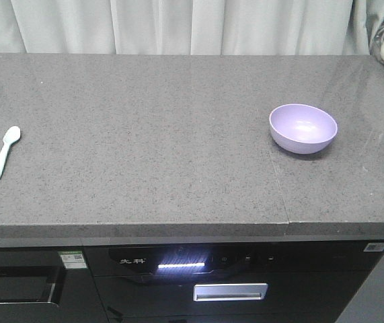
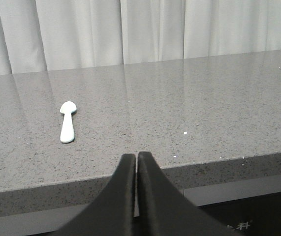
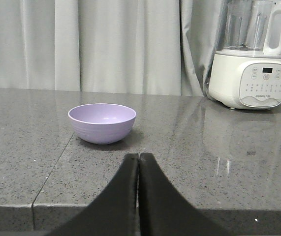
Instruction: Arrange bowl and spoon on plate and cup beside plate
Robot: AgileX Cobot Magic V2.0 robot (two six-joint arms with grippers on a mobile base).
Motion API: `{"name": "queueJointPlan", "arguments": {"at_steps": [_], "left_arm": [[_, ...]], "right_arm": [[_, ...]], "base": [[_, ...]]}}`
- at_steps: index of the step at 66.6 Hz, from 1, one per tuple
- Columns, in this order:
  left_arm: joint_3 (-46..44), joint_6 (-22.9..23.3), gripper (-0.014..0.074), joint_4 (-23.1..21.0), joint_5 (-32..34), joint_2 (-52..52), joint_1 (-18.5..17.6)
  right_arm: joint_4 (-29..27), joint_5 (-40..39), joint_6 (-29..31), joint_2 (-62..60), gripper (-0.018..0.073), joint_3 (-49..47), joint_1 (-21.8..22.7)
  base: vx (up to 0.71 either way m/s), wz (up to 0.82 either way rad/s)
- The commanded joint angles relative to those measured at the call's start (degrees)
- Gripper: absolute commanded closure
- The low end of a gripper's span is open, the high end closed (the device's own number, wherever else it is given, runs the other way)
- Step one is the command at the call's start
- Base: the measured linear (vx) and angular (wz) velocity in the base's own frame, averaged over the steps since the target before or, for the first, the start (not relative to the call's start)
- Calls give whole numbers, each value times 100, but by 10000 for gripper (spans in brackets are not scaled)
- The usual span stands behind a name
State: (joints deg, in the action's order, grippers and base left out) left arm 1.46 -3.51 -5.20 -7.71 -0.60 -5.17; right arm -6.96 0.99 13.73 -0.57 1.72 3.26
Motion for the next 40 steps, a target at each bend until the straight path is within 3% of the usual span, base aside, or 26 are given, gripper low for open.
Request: {"name": "queueJointPlan", "arguments": {"at_steps": [1,40], "left_arm": [[173,46,602,-53,435,-99,-3],[173,46,602,-53,435,-99,-3]], "right_arm": [[18,-413,26,-63,564,76,36],[18,-408,26,-63,564,76,36]], "base": [[5,0],[4,0]]}}
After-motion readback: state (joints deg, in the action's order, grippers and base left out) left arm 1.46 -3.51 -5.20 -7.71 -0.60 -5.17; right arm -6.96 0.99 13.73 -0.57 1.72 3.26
